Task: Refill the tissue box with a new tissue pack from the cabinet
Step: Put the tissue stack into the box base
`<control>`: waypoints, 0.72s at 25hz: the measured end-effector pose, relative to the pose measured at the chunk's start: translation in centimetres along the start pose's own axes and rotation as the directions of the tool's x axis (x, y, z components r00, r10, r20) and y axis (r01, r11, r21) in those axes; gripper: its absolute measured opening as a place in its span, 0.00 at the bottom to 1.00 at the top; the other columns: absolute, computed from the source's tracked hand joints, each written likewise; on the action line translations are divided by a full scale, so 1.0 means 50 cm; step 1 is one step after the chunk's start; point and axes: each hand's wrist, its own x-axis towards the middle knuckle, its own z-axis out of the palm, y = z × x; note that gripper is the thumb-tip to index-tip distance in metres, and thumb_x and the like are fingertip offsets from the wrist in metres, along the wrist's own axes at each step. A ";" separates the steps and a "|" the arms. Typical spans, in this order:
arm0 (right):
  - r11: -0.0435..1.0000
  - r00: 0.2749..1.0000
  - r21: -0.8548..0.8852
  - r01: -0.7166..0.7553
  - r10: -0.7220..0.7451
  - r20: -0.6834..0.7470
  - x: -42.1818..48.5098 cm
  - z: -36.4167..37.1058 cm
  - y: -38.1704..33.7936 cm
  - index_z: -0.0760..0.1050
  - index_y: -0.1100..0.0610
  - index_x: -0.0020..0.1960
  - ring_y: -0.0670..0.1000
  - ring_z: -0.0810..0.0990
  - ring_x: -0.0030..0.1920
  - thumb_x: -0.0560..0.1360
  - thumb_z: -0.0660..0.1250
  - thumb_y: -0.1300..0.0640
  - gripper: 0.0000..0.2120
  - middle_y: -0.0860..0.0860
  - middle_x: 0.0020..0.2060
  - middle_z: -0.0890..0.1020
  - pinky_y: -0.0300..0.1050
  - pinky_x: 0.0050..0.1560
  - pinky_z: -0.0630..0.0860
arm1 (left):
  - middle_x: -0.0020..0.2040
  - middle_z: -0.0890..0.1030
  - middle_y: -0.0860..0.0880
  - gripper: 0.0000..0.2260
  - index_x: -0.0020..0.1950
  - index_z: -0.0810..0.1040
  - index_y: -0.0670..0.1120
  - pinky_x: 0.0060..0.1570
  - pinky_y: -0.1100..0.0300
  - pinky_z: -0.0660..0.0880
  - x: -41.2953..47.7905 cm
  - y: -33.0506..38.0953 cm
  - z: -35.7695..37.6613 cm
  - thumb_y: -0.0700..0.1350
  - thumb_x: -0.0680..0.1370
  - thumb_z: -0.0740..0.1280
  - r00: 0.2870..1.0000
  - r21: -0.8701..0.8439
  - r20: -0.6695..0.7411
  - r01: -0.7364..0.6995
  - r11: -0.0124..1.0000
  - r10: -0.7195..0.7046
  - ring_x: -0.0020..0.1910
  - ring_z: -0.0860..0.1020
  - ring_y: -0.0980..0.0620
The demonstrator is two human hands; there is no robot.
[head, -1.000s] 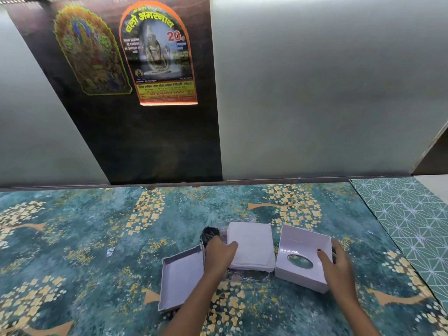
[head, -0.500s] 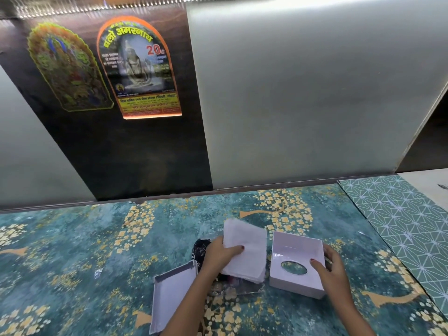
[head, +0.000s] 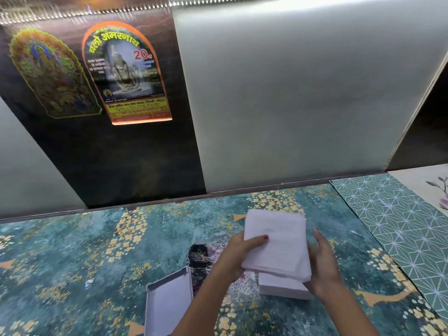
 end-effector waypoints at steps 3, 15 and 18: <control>0.988 0.992 -0.096 -0.120 0.115 -0.054 -0.006 -0.022 -0.017 0.75 0.62 0.53 0.59 0.82 0.37 0.73 0.59 0.45 0.21 0.61 0.44 0.82 0.48 0.32 0.79 | 0.45 0.82 0.42 0.11 0.46 0.76 0.42 0.43 0.55 0.79 0.031 -0.027 0.028 0.42 0.67 0.72 0.993 0.084 -0.091 0.084 0.993 -0.076 0.39 0.81 0.49; 0.649 0.952 -0.760 -0.026 -0.216 -0.216 0.009 -0.058 -0.013 0.76 0.66 0.55 0.57 0.79 0.40 0.69 0.69 0.62 0.16 0.60 0.44 0.81 0.46 0.36 0.73 | 0.40 0.78 0.41 0.07 0.36 0.72 0.44 0.28 0.59 0.76 0.032 -0.034 0.018 0.46 0.72 0.64 0.989 0.698 -0.148 0.119 0.706 -0.020 0.31 0.77 0.46; 0.545 0.947 -0.837 -0.048 -0.242 -0.212 0.011 -0.056 -0.006 0.79 0.63 0.51 0.57 0.80 0.38 0.68 0.70 0.60 0.13 0.57 0.40 0.81 0.46 0.37 0.73 | 0.38 0.78 0.42 0.08 0.33 0.72 0.47 0.29 0.61 0.70 0.032 -0.036 0.018 0.47 0.71 0.64 0.972 0.792 -0.201 0.086 0.604 0.125 0.30 0.76 0.48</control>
